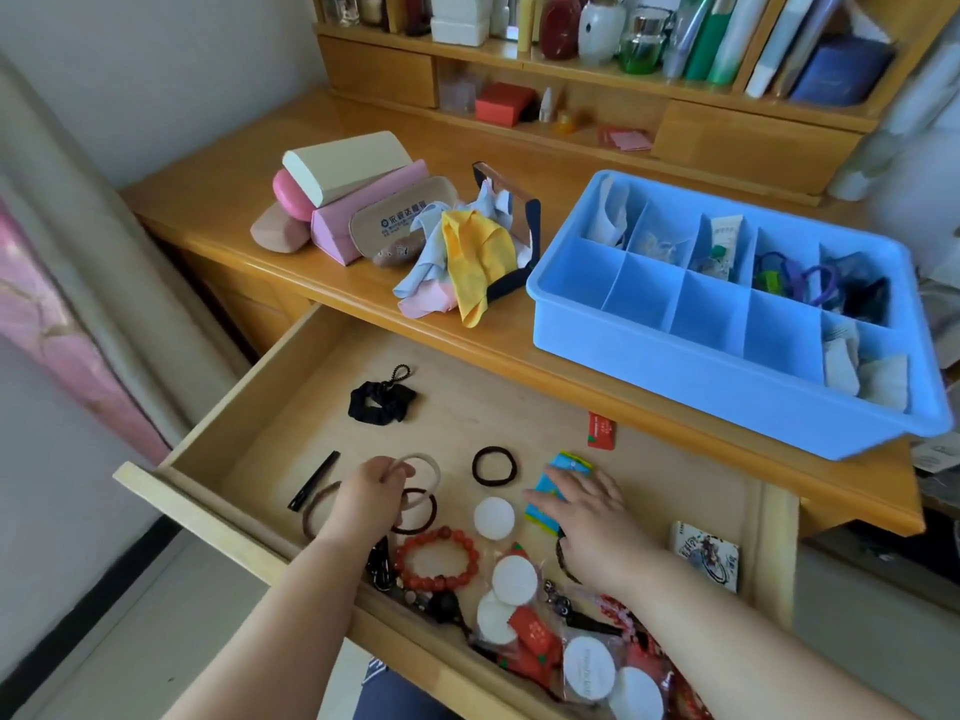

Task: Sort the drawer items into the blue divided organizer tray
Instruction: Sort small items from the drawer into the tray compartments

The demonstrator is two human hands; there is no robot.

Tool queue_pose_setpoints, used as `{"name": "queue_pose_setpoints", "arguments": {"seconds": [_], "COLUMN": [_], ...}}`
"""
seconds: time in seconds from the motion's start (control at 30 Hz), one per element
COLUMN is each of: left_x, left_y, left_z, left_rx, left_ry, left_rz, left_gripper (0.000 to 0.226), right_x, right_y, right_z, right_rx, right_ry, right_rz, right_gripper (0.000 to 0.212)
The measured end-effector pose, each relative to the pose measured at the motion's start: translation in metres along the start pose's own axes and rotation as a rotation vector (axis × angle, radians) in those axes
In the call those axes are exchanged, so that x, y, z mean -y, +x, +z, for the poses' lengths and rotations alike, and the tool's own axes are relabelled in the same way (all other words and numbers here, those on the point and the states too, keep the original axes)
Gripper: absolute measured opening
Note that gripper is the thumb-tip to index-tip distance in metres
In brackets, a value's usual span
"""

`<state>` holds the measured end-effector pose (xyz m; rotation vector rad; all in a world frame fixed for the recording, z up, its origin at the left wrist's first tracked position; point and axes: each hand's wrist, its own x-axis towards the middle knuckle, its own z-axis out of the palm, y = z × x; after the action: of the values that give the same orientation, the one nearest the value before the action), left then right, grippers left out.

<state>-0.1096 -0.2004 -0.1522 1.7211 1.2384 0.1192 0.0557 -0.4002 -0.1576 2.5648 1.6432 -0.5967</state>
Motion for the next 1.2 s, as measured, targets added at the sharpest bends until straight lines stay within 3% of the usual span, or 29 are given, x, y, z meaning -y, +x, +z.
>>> {"name": "queue_pose_setpoints", "arguments": {"seconds": [0.1,0.2,0.37,0.47,0.6,0.7,0.77,0.87,0.97,1.03,1.1,1.2], "left_x": [-0.001,-0.001,0.0,0.0,-0.004,-0.011,-0.015,-0.016,-0.014,-0.018,-0.024,-0.027], "left_y": [0.002,0.004,0.005,0.002,-0.009,-0.025,-0.037,-0.051,-0.053,-0.053,-0.052,-0.05], "left_z": [-0.003,-0.001,0.004,0.003,0.005,0.011,0.023,0.048,0.068,0.075,0.077,0.071], "left_rx": [-0.009,-0.006,-0.025,-0.13,-0.181,-0.265,-0.141,0.238,0.454,0.475,0.448,0.339], "left_ry": [-0.144,-0.126,0.095,0.163,0.184,0.31,0.409,0.581,0.807,0.947,1.037,0.87], "left_rz": [-0.05,-0.053,0.002,0.043,0.13,0.401,0.572,0.535,0.546,0.558,0.547,0.493], "left_gripper": [0.024,0.021,0.025,0.038,0.04,0.033,0.025,0.028,0.056,0.062,0.052,0.032], "right_x": [-0.002,-0.003,0.018,0.036,0.053,0.054,0.047,0.025,0.0,-0.013,-0.018,-0.019], "right_y": [-0.003,-0.009,0.004,0.022,0.037,0.037,0.032,0.016,-0.007,-0.023,-0.036,-0.051], "right_z": [0.006,0.006,-0.004,-0.006,0.003,0.005,-0.001,-0.015,-0.027,-0.033,-0.033,-0.029], "right_rx": [-0.059,-0.075,-0.183,-0.111,-0.003,0.021,0.0,-0.101,-0.176,-0.219,-0.233,-0.259], "right_ry": [-0.095,-0.124,0.147,0.272,0.103,0.216,0.316,0.55,0.9,0.975,1.018,1.221], "right_rz": [0.019,0.056,0.072,0.086,0.15,0.218,0.259,0.339,0.376,0.398,0.387,0.387], "right_gripper": [0.057,0.043,0.026,0.033,0.055,0.047,0.03,0.011,0.023,0.032,0.02,0.009]}}
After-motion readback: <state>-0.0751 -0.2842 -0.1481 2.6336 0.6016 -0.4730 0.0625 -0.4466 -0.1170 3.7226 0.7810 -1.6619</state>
